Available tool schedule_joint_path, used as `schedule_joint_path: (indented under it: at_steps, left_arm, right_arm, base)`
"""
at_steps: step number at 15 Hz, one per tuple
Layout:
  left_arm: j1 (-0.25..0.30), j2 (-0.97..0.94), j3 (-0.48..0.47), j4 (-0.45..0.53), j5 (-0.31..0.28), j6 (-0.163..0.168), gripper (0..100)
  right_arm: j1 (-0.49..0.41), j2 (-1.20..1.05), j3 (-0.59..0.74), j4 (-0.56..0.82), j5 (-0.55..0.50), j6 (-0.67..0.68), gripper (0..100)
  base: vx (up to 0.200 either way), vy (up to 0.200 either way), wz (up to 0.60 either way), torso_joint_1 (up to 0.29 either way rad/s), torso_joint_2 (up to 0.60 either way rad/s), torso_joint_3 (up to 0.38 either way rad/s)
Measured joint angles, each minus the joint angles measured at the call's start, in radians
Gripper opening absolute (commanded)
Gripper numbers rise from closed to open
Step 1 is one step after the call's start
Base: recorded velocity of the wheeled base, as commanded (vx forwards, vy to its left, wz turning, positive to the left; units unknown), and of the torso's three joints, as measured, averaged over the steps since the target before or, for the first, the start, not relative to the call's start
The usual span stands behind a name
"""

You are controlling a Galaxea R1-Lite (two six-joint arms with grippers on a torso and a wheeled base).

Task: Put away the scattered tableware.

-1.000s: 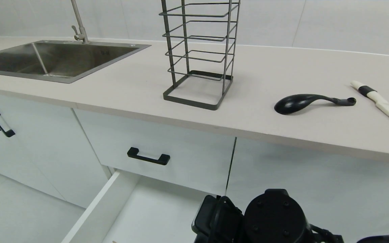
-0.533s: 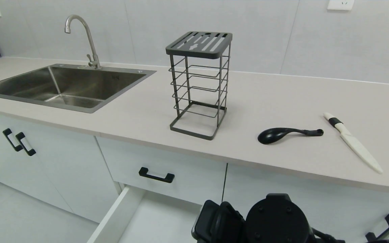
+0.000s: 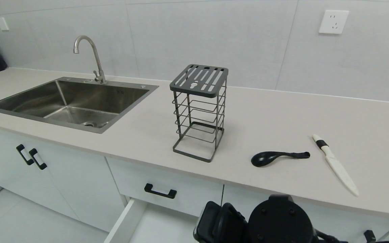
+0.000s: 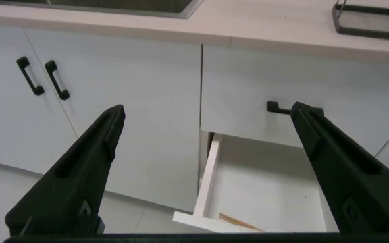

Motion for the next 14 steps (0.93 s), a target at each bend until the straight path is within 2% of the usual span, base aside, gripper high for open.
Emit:
schedule_joint_path:
  at_steps: [8,14]
  left_arm:
    - [0.000,0.000,0.000,0.000,0.000,0.000,100]
    - [0.000,0.000,0.000,0.000,0.000,0.000,100]
  right_arm:
    - [-0.017,-0.021,-0.001,0.001,0.001,0.003,100]
    - [-0.101,-0.144,0.137,0.006,0.025,-0.001,100]
  base:
    - [0.000,0.000,0.00,0.283,-0.53,-0.251]
    - [0.000,0.000,0.00,0.054,-0.09,-0.045]
